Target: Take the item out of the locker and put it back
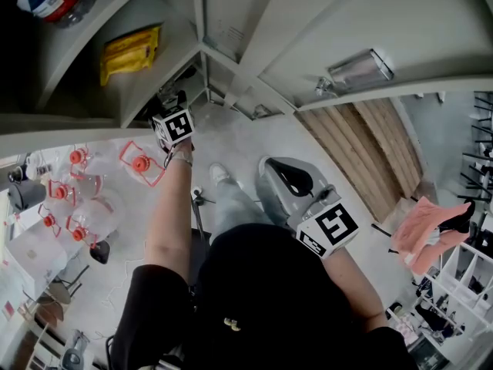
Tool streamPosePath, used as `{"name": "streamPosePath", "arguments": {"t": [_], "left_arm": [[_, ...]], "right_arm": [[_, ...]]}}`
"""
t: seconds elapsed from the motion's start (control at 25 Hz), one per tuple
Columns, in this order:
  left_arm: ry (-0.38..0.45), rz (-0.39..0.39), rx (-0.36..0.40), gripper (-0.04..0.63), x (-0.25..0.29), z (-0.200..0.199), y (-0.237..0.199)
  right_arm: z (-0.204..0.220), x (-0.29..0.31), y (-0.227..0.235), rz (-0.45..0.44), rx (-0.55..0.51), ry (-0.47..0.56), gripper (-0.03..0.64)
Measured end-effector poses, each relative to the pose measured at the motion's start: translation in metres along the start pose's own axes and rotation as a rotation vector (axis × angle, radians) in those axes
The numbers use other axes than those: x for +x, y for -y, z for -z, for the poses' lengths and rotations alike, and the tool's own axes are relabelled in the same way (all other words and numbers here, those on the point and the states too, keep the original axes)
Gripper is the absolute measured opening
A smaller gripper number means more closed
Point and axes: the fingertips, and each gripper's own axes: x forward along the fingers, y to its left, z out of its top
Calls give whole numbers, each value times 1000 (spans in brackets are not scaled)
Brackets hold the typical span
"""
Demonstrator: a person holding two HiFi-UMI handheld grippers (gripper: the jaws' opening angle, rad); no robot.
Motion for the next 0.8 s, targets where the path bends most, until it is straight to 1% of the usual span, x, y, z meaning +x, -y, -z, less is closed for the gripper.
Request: {"name": "streamPosePath", "arguments": {"t": [0.2,0.32,0.56,0.8], "left_arm": [[-5,-22,6,353,3,-9,-7],[-7,-18,-4,351,7,-13,-8],[-22,4,-65,342,15,-14,-9],[-18,-15,-64,311,10,-9,-10]], "right_arm": [[-1,0,2,2,1,3,-3],[-1,0,2,4,3,4,-3],[1,-1,2,5,5,0,-3],[2,-2,3,3,8,0,-3]]}}
